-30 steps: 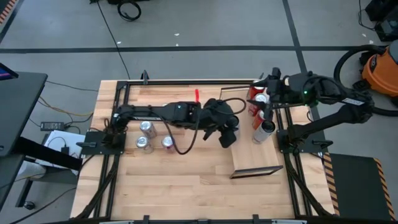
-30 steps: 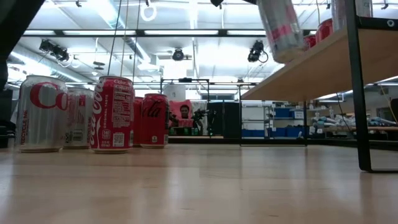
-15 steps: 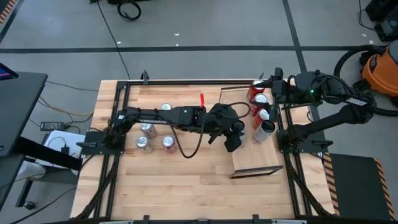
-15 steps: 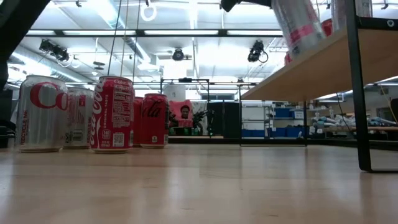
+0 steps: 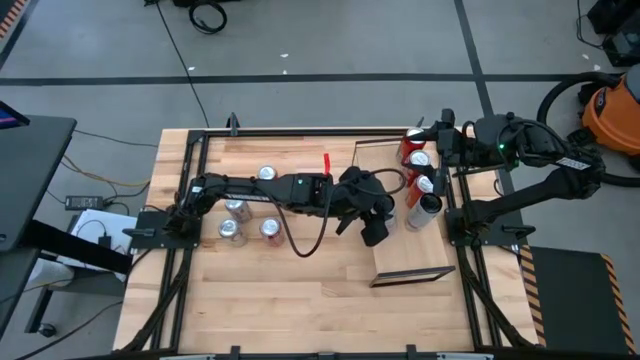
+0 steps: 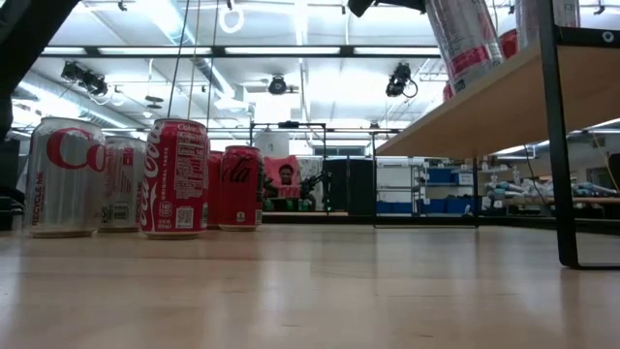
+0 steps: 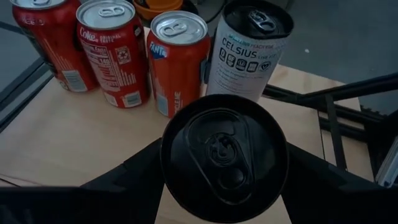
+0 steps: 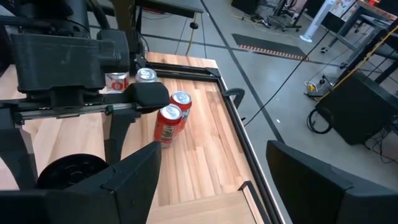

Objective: Place canned beverage on shelf
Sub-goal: Put the white pink soda can on the shelf aligned with the other white pink soda can

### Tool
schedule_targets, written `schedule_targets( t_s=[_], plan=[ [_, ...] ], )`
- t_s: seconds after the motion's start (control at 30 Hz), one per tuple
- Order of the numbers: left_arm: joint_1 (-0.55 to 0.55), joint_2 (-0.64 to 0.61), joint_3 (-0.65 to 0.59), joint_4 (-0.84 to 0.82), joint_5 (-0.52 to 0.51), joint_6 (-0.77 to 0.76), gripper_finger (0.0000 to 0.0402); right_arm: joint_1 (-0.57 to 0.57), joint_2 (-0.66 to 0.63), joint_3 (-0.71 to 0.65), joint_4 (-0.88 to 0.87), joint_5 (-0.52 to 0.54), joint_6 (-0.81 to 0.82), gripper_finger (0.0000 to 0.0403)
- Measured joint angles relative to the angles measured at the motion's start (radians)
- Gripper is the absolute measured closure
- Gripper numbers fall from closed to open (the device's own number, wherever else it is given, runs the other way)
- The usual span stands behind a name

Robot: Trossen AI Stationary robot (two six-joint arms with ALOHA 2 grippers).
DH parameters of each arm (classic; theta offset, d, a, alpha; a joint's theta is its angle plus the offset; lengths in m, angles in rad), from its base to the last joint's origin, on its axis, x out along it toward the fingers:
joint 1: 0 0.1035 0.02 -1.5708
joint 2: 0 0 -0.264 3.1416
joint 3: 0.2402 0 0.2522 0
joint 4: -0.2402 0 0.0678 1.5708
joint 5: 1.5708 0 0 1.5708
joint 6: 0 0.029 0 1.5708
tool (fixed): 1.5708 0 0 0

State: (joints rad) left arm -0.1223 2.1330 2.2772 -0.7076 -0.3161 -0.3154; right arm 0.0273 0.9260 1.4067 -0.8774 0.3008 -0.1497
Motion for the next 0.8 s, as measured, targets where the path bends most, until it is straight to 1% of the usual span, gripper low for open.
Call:
schedule_targets(
  t_s=[0.33, 0.5, 0.8],
  plan=[
    [0.0, 0.0, 0.0, -0.004, 0.005, 0.026, 0.0117, 0.0, 0.0, 0.0, 0.001, 0.0, 0.0, 0.0103],
    [0.0, 0.0, 0.0, -0.002, 0.01, 0.051, 0.0116, 0.0, 0.0, 0.0, 0.001, 0.0, 0.0, 0.0103],
    [0.0, 0.0, 0.0, 0.005, 0.014, 0.103, 0.0127, 0.0, 0.0, 0.0, 0.001, 0.0, 0.0, 0.0103]
  ],
)
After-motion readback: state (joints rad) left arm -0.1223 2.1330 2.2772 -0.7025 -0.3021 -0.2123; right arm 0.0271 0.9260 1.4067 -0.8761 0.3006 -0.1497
